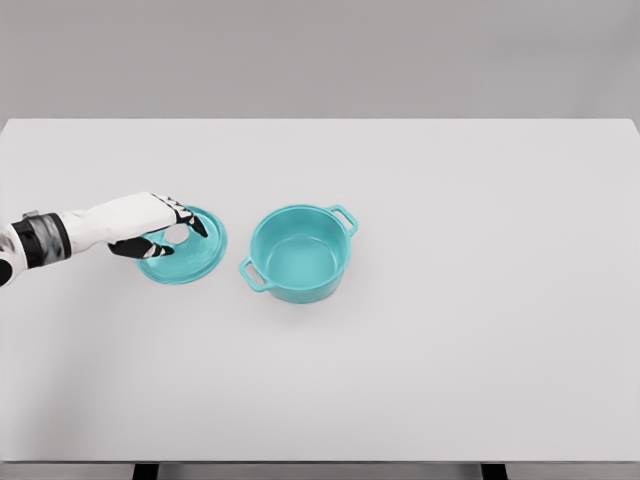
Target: Cover the pot with left arm
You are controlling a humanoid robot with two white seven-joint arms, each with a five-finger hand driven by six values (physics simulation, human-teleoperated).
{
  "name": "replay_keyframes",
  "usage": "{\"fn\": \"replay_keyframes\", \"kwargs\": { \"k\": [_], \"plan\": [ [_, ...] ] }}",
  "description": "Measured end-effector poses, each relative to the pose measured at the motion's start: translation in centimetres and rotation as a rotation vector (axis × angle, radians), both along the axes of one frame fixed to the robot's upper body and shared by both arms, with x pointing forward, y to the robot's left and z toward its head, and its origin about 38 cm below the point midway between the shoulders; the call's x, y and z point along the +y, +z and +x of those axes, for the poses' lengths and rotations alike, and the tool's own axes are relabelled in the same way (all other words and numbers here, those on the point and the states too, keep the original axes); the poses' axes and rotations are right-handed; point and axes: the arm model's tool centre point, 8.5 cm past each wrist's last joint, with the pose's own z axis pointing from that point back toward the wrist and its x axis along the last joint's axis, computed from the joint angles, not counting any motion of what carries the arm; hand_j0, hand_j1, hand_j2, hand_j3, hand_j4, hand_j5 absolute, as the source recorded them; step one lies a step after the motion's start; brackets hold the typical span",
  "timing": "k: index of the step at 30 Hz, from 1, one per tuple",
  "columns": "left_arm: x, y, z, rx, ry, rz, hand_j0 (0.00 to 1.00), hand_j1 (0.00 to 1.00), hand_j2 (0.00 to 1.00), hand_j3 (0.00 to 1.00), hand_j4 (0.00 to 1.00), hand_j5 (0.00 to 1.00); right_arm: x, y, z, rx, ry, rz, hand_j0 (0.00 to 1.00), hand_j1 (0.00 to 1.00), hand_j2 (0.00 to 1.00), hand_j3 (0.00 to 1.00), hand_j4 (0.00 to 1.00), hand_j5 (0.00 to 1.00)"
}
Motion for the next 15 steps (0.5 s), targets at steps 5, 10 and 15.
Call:
{"fn": "replay_keyframes", "kwargs": {
  "k": [5,10,15],
  "plan": [
    [-0.02,-0.11,0.08,0.001,0.002,0.001,0.67,0.67,0.67,0.67,0.67,0.67,0.00,0.00,-0.01,0.000,0.000,0.000,1.00,1.00,1.00,1.00,1.00,1.00],
    [-0.12,-0.23,0.10,0.003,0.003,0.000,0.64,0.64,0.64,0.64,0.64,0.64,0.00,0.00,0.00,0.000,0.000,0.000,1.00,1.00,1.00,1.00,1.00,1.00],
    [-0.16,-0.25,0.11,0.003,0.002,-0.001,0.56,0.56,0.56,0.56,0.56,0.56,0.00,0.00,0.00,0.000,0.000,0.000,1.00,1.00,1.00,1.00,1.00,1.00]
  ]
}}
